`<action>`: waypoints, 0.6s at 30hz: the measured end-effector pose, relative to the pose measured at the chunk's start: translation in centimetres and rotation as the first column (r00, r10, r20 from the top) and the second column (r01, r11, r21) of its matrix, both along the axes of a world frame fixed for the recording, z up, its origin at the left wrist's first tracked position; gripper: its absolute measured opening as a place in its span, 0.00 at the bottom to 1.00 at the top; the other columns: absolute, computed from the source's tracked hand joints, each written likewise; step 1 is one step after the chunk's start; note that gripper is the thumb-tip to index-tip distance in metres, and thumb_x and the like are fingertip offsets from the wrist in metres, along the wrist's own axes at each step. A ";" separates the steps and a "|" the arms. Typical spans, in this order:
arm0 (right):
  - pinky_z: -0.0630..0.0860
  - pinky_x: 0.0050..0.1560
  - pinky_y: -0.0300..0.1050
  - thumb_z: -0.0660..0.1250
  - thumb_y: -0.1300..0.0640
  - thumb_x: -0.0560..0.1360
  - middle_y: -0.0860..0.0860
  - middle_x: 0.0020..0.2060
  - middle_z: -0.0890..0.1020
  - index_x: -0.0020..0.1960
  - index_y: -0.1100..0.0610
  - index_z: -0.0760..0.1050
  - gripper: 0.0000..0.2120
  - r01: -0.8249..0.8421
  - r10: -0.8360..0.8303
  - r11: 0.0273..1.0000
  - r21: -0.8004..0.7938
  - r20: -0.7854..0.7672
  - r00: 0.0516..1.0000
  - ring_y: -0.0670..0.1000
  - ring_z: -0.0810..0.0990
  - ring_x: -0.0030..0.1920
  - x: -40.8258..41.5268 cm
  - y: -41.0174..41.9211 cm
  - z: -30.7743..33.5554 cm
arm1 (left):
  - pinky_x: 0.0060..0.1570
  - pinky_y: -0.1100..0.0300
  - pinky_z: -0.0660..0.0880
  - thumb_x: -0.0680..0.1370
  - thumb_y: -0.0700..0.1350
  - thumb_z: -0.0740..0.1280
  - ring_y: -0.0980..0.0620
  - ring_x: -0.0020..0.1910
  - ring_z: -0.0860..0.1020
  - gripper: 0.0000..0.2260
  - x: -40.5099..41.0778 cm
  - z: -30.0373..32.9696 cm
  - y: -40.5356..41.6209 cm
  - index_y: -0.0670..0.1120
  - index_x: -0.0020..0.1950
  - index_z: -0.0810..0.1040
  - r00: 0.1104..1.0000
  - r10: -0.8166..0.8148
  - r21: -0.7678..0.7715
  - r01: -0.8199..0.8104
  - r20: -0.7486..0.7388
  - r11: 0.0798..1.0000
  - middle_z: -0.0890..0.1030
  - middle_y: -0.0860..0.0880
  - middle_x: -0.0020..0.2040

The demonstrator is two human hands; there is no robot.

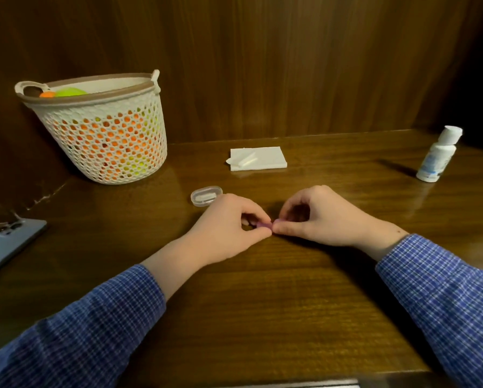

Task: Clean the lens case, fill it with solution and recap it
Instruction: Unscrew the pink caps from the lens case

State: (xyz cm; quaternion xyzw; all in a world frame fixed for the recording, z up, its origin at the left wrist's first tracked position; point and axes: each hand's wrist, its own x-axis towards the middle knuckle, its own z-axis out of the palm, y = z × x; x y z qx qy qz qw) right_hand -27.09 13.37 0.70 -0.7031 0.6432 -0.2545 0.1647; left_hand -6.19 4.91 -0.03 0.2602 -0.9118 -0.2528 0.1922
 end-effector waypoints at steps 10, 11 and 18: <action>0.76 0.36 0.30 0.73 0.37 0.70 0.41 0.37 0.84 0.48 0.46 0.85 0.15 -0.058 0.057 0.998 -0.034 -0.036 0.998 0.37 0.81 0.43 1.4 0.4 -0.8 | 0.54 0.77 0.73 0.75 0.50 0.75 0.70 0.55 0.79 0.09 1.2 0.1 0.0 0.59 0.54 0.86 0.998 -0.060 0.017 0.060 -0.018 0.998 0.83 0.66 0.49; 0.77 0.36 0.32 0.73 0.37 0.70 0.41 0.38 0.84 0.48 0.47 0.85 0.15 -0.081 0.080 0.996 -0.039 -0.030 0.996 0.39 0.81 0.42 1.4 0.4 -0.7 | 0.55 0.76 0.74 0.75 0.50 0.75 0.69 0.55 0.79 0.09 1.2 0.1 0.1 0.58 0.55 0.86 0.997 -0.071 -0.011 0.071 -0.024 0.997 0.84 0.66 0.50; 0.79 0.34 0.39 0.75 0.42 0.72 0.44 0.36 0.85 0.46 0.50 0.85 0.12 -0.182 0.183 0.981 -0.068 0.019 0.983 0.44 0.83 0.36 0.8 0.2 -0.6 | 0.56 0.68 0.77 0.73 0.50 0.75 0.67 0.53 0.81 0.09 1.1 0.3 0.6 0.54 0.53 0.88 0.996 -0.082 -0.074 0.080 -0.033 0.994 0.86 0.62 0.51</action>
